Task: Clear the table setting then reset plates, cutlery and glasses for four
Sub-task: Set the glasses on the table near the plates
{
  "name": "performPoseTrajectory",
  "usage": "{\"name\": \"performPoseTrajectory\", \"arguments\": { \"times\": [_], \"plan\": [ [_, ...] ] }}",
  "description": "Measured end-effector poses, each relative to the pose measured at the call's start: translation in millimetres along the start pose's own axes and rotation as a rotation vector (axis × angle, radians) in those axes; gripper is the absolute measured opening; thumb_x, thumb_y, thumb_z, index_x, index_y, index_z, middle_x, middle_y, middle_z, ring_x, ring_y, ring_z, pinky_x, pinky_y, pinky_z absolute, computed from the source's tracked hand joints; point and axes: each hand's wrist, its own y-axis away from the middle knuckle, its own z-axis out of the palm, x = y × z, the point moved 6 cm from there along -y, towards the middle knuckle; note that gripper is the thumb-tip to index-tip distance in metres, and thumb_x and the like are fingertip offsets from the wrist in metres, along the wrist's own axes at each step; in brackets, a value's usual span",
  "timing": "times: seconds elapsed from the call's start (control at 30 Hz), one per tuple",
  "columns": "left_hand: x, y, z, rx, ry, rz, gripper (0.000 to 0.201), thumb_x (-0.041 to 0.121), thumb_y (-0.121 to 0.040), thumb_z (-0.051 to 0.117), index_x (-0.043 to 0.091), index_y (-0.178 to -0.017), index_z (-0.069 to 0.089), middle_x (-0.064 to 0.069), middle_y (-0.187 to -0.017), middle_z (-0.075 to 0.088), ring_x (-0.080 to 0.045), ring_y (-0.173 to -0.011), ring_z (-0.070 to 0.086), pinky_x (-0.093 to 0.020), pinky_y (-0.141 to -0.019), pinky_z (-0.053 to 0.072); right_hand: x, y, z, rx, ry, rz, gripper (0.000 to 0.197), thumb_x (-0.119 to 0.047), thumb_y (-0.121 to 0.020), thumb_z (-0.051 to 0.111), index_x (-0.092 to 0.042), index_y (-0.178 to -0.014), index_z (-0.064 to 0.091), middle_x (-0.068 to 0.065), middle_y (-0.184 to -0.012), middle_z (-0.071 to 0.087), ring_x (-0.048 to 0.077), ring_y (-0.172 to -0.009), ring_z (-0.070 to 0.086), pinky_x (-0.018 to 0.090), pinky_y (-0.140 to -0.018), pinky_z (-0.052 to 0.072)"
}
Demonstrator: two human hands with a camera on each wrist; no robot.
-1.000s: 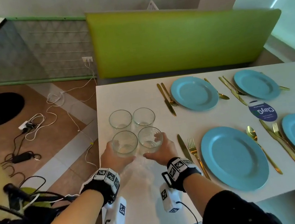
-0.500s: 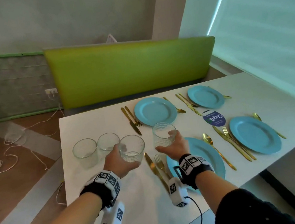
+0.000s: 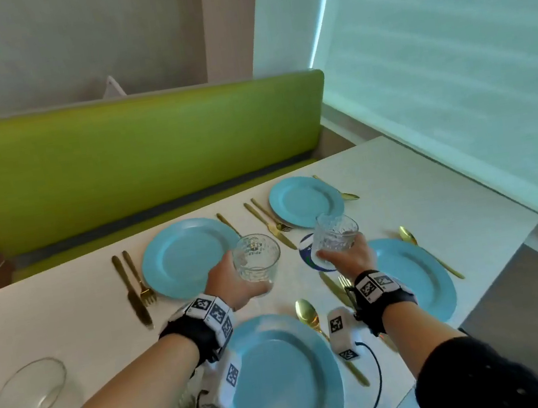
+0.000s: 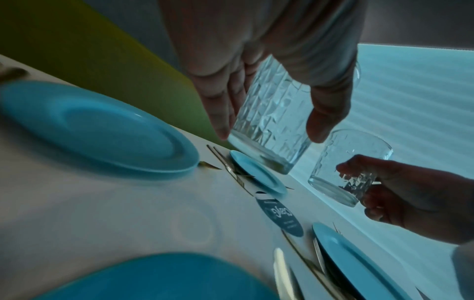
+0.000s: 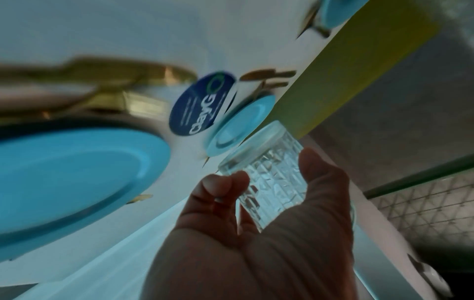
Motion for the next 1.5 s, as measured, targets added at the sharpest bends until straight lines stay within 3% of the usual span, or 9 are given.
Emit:
{"name": "performPoseTrajectory", "arguments": {
  "times": [0.13,0.27,0.4,0.5,0.93,1.1,1.33,1.5],
  "plan": [
    [29.8,-53.4,46.3,-0.046,-0.003,-0.019,0.078,0.023,-0.061,0.086,0.010,-0.128,0.047,-0.008,-0.127,0.059,-0.024,-0.116,0.056,-0.020,-0.085,0.039,17.5,-75.6,-31.8,0.041,0.033,0.061,0.071,-0.030,-0.066,0.081,-0.010,-0.125,0.047,0.012,-0.123,0.059,0.028,-0.113,0.056,0.033,-0.093,0.046],
    [41.3,-87.9,78.5,-0.074,-0.013,-0.040,0.078,0.023,-0.060,0.086,0.011,-0.126,0.047,0.000,-0.111,0.058,-0.017,-0.101,0.056,-0.021,-0.079,0.041,30.6,-128.1,-52.4,0.086,0.080,0.125,0.073,-0.035,-0.067,0.080,-0.008,-0.127,0.046,0.014,-0.124,0.058,0.031,-0.116,0.054,0.034,-0.093,0.045],
    [43.3,-113.4,110.0,-0.125,-0.023,-0.054,0.096,0.042,-0.041,0.086,0.020,-0.125,0.047,0.001,-0.120,0.062,-0.018,-0.107,0.061,-0.033,-0.090,0.054,45.3,-168.3,-59.0,0.100,0.096,0.180,0.076,-0.038,-0.066,0.079,-0.008,-0.128,0.045,0.014,-0.123,0.058,0.032,-0.114,0.055,0.036,-0.091,0.048],
    [46.0,-121.9,128.1,-0.155,-0.080,-0.066,0.096,0.037,-0.050,0.087,0.021,-0.134,0.042,0.001,-0.124,0.059,-0.019,-0.112,0.059,-0.033,-0.094,0.052,53.4,-186.7,-60.1,0.114,0.099,0.210,0.076,-0.036,-0.066,0.079,-0.006,-0.127,0.044,0.015,-0.123,0.058,0.033,-0.115,0.054,0.037,-0.091,0.047],
    [48.7,-135.4,165.1,-0.194,-0.110,-0.072,0.093,0.037,-0.050,0.086,0.025,-0.132,0.043,0.002,-0.125,0.061,-0.017,-0.112,0.059,-0.030,-0.092,0.053,77.0,-211.3,-42.7,0.064,0.047,0.265,0.077,-0.031,-0.071,0.076,-0.010,-0.134,0.037,0.016,-0.129,0.054,0.034,-0.118,0.053,0.035,-0.091,0.045],
    [49.3,-135.9,171.6,-0.181,-0.118,-0.068,0.089,0.033,-0.054,0.087,0.021,-0.132,0.045,0.001,-0.125,0.060,-0.015,-0.111,0.057,-0.020,-0.086,0.046,86.9,-217.2,-39.5,0.112,-0.014,0.266,0.078,-0.030,-0.070,0.078,-0.014,-0.134,0.037,0.015,-0.129,0.055,0.032,-0.118,0.054,0.033,-0.093,0.044],
    [48.1,-134.1,179.0,-0.171,-0.104,-0.090,0.083,0.028,-0.058,0.086,0.019,-0.130,0.046,-0.001,-0.124,0.060,-0.017,-0.113,0.056,-0.018,-0.084,0.040,98.8,-227.8,-36.8,0.085,0.014,0.289,0.090,-0.039,-0.061,0.082,-0.017,-0.134,0.033,0.018,-0.115,0.064,0.034,-0.106,0.062,0.043,-0.093,0.051],
    [50.7,-133.9,181.8,-0.157,-0.062,-0.081,0.086,0.022,-0.060,0.087,0.018,-0.134,0.043,-0.002,-0.128,0.058,-0.017,-0.116,0.055,-0.017,-0.085,0.038,103.7,-224.2,-38.1,0.074,0.010,0.272,0.104,-0.034,-0.060,0.085,-0.016,-0.142,0.024,0.020,-0.118,0.061,0.037,-0.106,0.063,0.047,-0.090,0.053]
  ]
}}
